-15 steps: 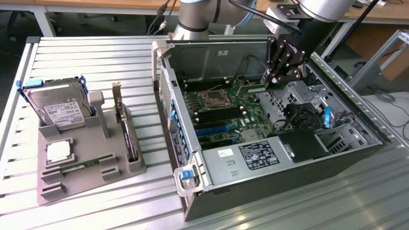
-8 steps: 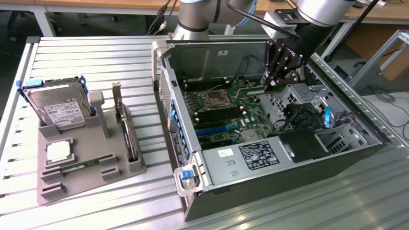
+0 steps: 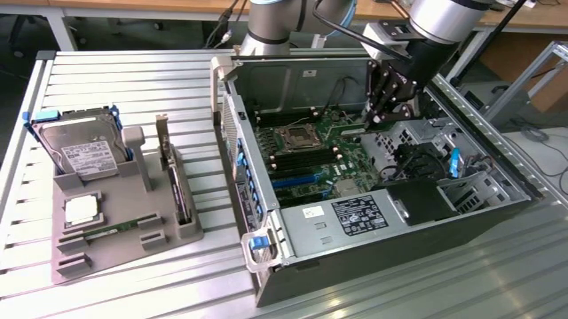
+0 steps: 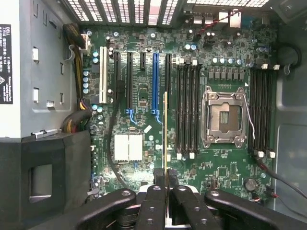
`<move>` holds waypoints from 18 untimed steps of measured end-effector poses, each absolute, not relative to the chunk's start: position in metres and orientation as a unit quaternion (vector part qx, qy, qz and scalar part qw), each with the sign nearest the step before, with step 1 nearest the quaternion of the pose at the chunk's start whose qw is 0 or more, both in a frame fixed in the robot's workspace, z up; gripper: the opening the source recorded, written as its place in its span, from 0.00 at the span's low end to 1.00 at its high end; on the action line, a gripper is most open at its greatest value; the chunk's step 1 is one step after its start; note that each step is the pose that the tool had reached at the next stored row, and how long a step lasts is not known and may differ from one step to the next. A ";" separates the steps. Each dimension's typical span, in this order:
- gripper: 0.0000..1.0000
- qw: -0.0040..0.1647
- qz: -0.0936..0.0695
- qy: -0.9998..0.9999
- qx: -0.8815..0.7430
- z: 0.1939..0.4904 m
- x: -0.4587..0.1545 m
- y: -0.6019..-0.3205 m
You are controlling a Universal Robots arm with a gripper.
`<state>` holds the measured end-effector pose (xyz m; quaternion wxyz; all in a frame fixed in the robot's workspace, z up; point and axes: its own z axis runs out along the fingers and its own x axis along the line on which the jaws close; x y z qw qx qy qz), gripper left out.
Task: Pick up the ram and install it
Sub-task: 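Insert the ram into the slot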
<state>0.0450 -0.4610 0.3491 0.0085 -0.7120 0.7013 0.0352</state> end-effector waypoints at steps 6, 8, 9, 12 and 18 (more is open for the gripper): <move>0.12 0.009 0.035 0.701 -0.712 0.343 0.045 -0.461; 0.12 0.009 0.035 0.701 -0.712 0.341 0.045 -0.461; 0.12 0.009 0.035 0.701 -0.712 0.340 0.045 -0.461; 0.12 0.009 0.035 0.701 -0.712 0.337 0.045 -0.461; 0.12 0.009 0.035 0.701 -0.712 0.330 0.045 -0.461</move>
